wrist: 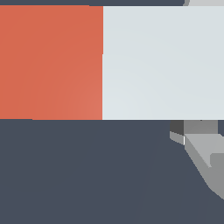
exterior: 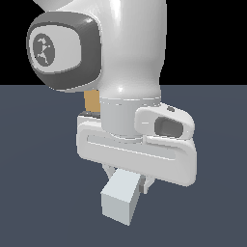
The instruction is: Insert the peg into the horizontal hole in a box.
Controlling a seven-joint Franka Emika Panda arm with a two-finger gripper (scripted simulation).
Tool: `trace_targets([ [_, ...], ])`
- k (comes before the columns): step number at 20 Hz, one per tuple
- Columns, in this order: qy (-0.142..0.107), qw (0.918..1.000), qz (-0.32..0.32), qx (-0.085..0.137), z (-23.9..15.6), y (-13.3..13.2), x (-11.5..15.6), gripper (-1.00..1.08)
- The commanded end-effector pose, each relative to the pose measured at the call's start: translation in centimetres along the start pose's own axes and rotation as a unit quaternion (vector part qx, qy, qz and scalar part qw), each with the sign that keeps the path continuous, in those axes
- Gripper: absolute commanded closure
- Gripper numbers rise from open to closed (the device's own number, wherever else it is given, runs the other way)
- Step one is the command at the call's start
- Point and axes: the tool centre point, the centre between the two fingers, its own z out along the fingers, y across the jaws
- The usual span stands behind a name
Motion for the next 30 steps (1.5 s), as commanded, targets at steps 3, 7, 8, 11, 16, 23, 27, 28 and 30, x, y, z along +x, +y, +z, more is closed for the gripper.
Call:
trace_targets([
  [3, 0.000, 1.0000, -0.002, 0.000, -0.1, -0.1, 0.1, 1.08],
  [7, 0.000, 0.9998, -0.022, 0.000, -0.8, -0.6, 0.9, 1.08],
  [8, 0.000, 0.9996, -0.030, 0.000, -1.1, -0.8, 1.2, 1.08],
  [11, 0.000, 0.9982, -0.060, 0.000, -2.1, -1.7, 2.4, 1.08],
  [16, -0.001, 0.9925, -0.122, 0.000, -4.4, -3.9, 4.8, 1.08],
  [23, 0.000, 0.9857, -0.169, 0.000, -6.1, -5.7, 6.3, 1.08],
  [27, 0.000, 0.9849, -0.173, 0.000, -6.2, -5.9, 6.4, 1.08],
  [28, 0.000, 0.9849, -0.173, 0.000, -6.2, -5.9, 6.4, 1.08],
  [30, -0.001, 0.9850, -0.173, 0.002, -6.0, -6.0, 6.4, 1.08],
])
